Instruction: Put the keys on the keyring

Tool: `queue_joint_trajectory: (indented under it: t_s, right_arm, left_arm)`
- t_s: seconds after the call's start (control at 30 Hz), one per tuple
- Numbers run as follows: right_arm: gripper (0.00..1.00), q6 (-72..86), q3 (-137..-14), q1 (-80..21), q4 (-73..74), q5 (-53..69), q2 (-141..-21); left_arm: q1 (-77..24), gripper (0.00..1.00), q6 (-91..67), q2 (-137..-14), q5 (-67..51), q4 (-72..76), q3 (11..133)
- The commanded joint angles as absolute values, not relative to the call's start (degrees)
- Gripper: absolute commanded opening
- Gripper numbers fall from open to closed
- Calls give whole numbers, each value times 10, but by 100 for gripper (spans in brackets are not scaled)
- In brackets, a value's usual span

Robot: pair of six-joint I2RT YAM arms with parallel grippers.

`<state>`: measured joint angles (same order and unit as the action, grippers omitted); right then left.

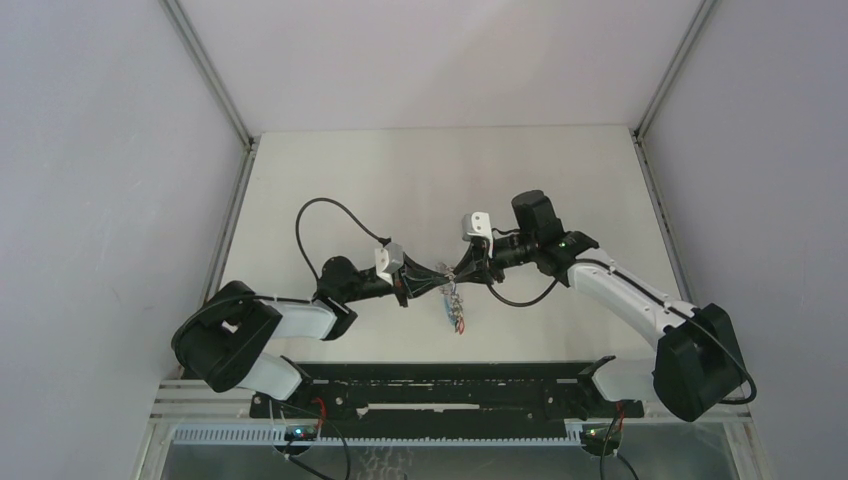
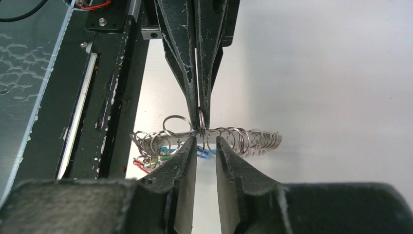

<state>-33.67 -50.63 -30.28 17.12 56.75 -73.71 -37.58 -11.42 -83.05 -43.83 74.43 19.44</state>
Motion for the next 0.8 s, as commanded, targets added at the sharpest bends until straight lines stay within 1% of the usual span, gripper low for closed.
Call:
queue_joint_trajectory:
  t_s: [0.0,0.17,0.3,0.37,0.47,0.57,0.6,0.77]
  right_arm:
    - [20,-355,-507,-310,137,597,-746]
    - [19,-356,-507,-312,138,604,-756]
    - [15,-358,-507,-314,137,609,-757]
    - [11,-358,-508,-314,140,605,-757]
    - [0,-366,-516,-314,157,599,-754]
    - [0,-375,-533,-316,187,584,-749]
    - [0,-380,-541,-320,210,573,-748]
    - [0,-402,-597,-342,316,487,-755]
  left_arm:
    - [-376,0,-120,-822,-444,792,195]
    - [-376,0,-123,-820,-445,793,195]
    - [-376,0,-123,-820,-445,793,195]
    - [-376,0,-124,-819,-446,793,195]
    - [-377,0,-124,-821,-447,793,196]
    - [-377,1,-125,-826,-446,792,197]
    - [-376,2,-125,-828,-447,792,197]
    - [-376,16,-124,-831,-456,767,207]
